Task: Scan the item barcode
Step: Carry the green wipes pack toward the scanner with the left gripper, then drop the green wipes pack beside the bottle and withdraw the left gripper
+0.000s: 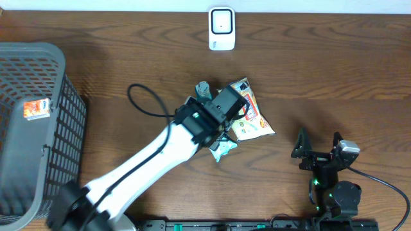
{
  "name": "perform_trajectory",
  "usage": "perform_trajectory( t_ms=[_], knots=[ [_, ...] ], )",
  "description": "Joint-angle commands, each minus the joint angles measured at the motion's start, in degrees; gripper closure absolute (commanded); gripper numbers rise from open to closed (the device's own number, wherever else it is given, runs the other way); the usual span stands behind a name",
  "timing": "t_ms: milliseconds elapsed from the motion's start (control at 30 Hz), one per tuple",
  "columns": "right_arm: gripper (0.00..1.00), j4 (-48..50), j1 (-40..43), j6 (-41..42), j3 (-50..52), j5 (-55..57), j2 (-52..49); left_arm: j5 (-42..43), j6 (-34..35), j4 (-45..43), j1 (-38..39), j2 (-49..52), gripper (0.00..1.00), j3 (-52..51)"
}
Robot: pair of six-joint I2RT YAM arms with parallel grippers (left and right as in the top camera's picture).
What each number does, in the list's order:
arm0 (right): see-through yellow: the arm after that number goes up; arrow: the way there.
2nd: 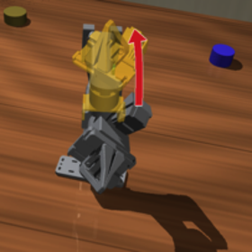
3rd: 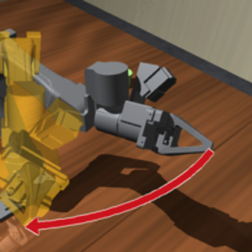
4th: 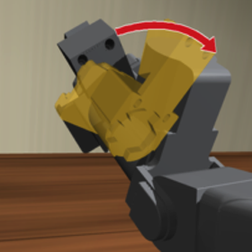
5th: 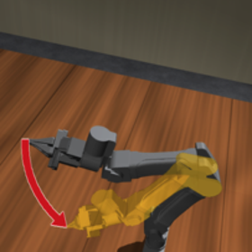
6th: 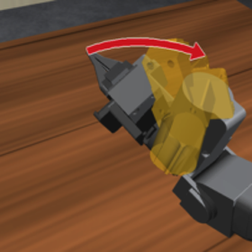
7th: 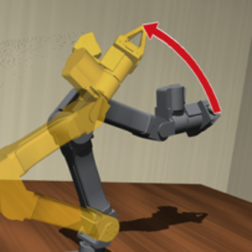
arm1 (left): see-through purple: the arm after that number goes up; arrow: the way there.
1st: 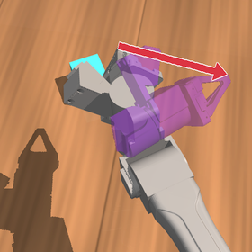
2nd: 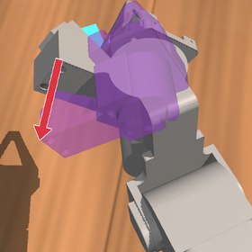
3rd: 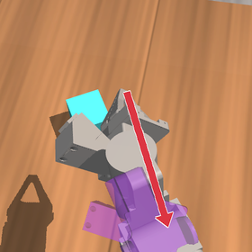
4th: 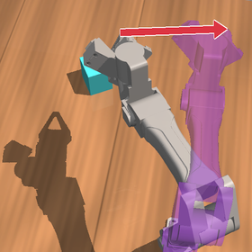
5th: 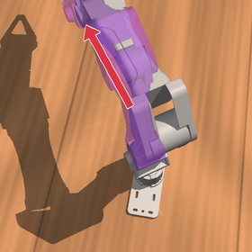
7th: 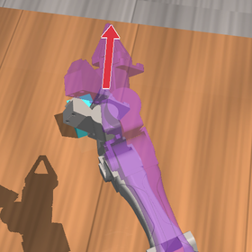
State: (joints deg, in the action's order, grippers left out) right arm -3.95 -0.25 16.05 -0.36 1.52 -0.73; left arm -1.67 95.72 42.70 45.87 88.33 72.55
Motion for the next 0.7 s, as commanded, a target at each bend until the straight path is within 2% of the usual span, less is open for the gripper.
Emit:
perform_trajectory(
  t_ms=[0, 133, 233, 433, 467, 533, 600, 667],
  knots=[
    [0.01, -0.15, -0.17, -0.48, 0.04, 0.5, 0.24, -0.98, -5.25, 0.07, 0.24, -6.23, 0.27, 0.15],
    [0.01, -0.17, -0.17, -0.46, 0.04, 0.5, 0.24, -4.15, -12.15, 0.04, 0.24, -11.3, 0.27, 0.15],
    [0.01, -0.17, -0.17, -0.46, 0.04, 0.5, 0.24, -10.73, -19.93, -0.96, 0.17, -14.47, 0.25, 0.15],
    [0.01, -0.17, -0.17, -0.48, 0.04, 0.5, 0.24, -21.49, -55.47, -13.0, 0.07, -21.35, 0.02, 0.22],
    [0.01, -0.17, -0.17, -0.48, 0.04, 0.5, 0.24, -24.63, -60.63, -14.6, 0.07, -22.64, 0.02, 0.26],
    [0.01, -0.15, -0.17, -0.48, 0.04, 0.5, 0.24, -32.74, -66.45, -16.0, 0.07, -25.0, 0.02, 0.55],
    [0.01, -0.15, -0.17, -0.48, 0.04, 0.5, 0.24, -46.51, -69.61, -17.62, -0.48, -27.98, 0.02, 0.59],
    [0.01, -0.15, -0.17, -0.48, 0.04, 0.5, 0.24, -56.22, -70.47, -18.88, -1.99, -30.05, 0.02, 0.59]
  ],
)
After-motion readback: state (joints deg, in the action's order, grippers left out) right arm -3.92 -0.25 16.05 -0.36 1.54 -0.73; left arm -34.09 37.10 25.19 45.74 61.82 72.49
